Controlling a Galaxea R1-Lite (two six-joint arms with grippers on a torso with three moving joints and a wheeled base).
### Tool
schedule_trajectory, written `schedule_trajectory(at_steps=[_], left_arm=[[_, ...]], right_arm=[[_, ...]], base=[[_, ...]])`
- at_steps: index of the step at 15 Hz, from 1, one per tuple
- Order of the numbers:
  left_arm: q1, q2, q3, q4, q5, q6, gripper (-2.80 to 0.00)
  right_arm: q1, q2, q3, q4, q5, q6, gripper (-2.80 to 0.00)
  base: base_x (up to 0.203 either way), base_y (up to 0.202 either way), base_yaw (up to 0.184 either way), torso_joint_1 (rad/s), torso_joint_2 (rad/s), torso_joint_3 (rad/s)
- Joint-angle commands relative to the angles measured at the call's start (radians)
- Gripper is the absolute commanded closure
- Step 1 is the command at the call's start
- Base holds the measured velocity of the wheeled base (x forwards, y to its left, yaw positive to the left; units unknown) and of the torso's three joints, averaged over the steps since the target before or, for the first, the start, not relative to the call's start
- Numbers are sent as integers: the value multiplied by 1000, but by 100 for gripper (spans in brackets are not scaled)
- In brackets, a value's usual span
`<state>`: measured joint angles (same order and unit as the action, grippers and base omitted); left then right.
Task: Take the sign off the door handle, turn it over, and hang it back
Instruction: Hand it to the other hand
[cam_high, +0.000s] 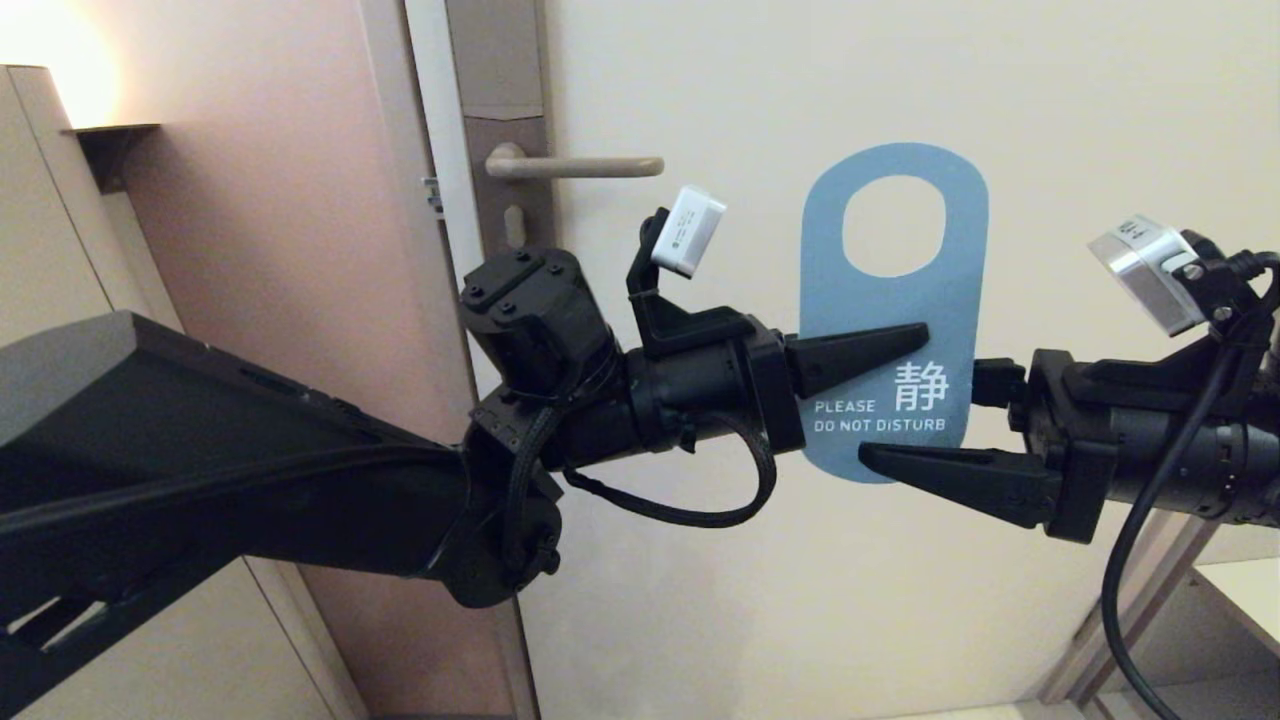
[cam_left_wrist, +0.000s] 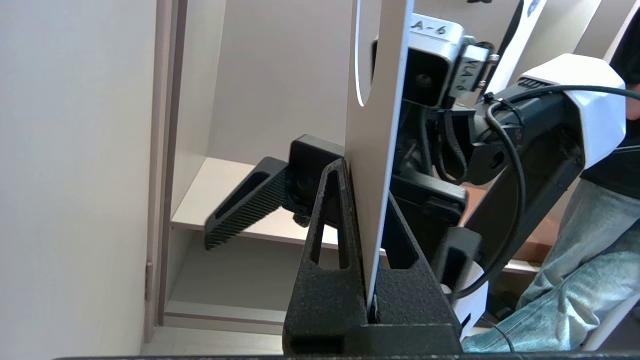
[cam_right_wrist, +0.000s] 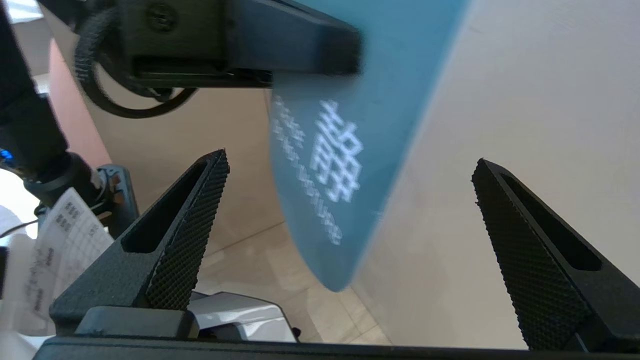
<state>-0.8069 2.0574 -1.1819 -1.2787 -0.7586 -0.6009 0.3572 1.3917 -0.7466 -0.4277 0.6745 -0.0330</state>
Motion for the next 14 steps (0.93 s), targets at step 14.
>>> schedule_trajectory(at_steps=[14], left_arm=[[12,-5,5,-19,-10,4,0]], right_arm=[[63,7,-33,-45,11,1,-280]], base=[[0,0,0,0,0,0]])
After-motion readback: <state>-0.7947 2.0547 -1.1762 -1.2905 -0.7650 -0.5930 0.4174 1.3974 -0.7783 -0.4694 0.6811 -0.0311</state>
